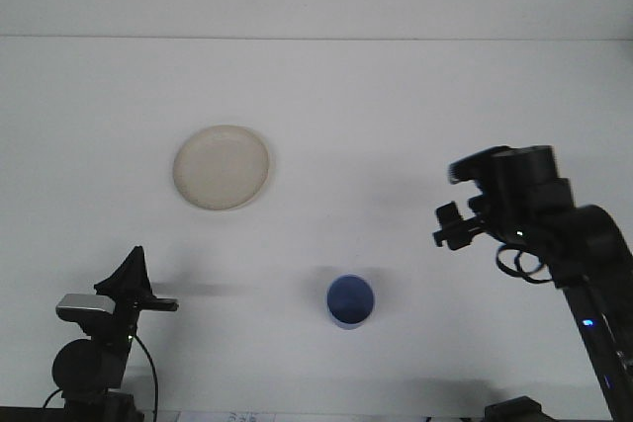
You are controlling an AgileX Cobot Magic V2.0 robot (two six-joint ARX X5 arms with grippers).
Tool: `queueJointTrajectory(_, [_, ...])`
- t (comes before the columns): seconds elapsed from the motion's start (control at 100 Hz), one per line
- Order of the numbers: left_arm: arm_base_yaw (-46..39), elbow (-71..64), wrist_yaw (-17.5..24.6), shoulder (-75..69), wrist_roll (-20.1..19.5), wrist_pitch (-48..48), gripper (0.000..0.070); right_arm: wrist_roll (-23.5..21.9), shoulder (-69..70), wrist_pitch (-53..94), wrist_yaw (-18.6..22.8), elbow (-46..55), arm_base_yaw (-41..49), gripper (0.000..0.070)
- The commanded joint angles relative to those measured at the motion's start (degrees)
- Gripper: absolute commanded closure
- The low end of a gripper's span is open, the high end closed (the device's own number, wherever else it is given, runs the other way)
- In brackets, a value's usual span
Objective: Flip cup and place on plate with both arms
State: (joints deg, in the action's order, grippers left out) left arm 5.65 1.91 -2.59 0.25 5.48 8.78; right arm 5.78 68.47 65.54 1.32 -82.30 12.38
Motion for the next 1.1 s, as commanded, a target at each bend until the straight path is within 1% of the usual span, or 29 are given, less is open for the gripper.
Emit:
queueJointTrajectory(0.0, [-0.02,-1.11,0.28,-0.07,0.11,0.66,0.0688,-0.50,-3.69,-2.95,0.15,3.54,-4.57,0.0228])
queueJointTrajectory(0.08, [-0.02,-1.11,0.28,-0.07,0.11,0.66,0.0688,-2.34,-9.92,-6.80,0.20,9.60,-9.05,0.0228])
queueJointTrajectory(0.15, [-0.02,-1.11,0.28,-0.07,0.11,0.66,0.0688,-3.04,-15.67,-9.70,0.22,14.62,-10.97,0.0228])
queueJointTrajectory(0.32, [-0.02,-1.11,0.28,-0.07,0.11,0.66,0.0688,-3.43,-29.07,-16.04,1.07,24.59,-11.15,0.0231])
queueJointTrajectory(0.36, [-0.02,-1.11,0.28,-0.07,0.11,0.66,0.0688,-3.43,-31.89,-17.46,1.81,26.47,-11.13,0.0245])
queueJointTrajectory(0.42, [-0.02,-1.11,0.28,-0.07,0.11,0.66,0.0688,-3.43,-35.87,-19.71,1.86,29.16,-11.10,0.0271])
queueJointTrajectory(0.52, [-0.02,-1.11,0.28,-0.07,0.11,0.66,0.0688,-3.43,-40.87,-23.19,1.75,32.79,-11.13,0.0371])
queueJointTrajectory(0.61, [-0.02,-1.11,0.28,-0.07,0.11,0.66,0.0688,-3.45,-43.43,-25.70,1.79,35.08,-11.10,0.0487])
queueJointTrajectory(0.65, [-0.02,-1.11,0.28,-0.07,0.11,0.66,0.0688,-3.45,-43.74,-26.16,1.79,35.54,-11.13,0.0562])
queueJointTrajectory(0.7, [-0.02,-1.11,0.28,-0.07,0.11,0.66,0.0688,-3.45,-43.63,-26.14,1.75,35.56,-11.13,0.0685])
queueJointTrajectory(0.71, [-0.02,-1.11,0.28,-0.07,0.11,0.66,0.0688,-3.43,-43.60,-26.14,1.68,35.56,-11.13,0.0700])
queueJointTrajectory(1.09, [-0.02,-1.11,0.28,-0.07,-0.04,0.70,0.0688,-3.43,-39.67,-26.58,1.70,35.56,-11.10,0.0700])
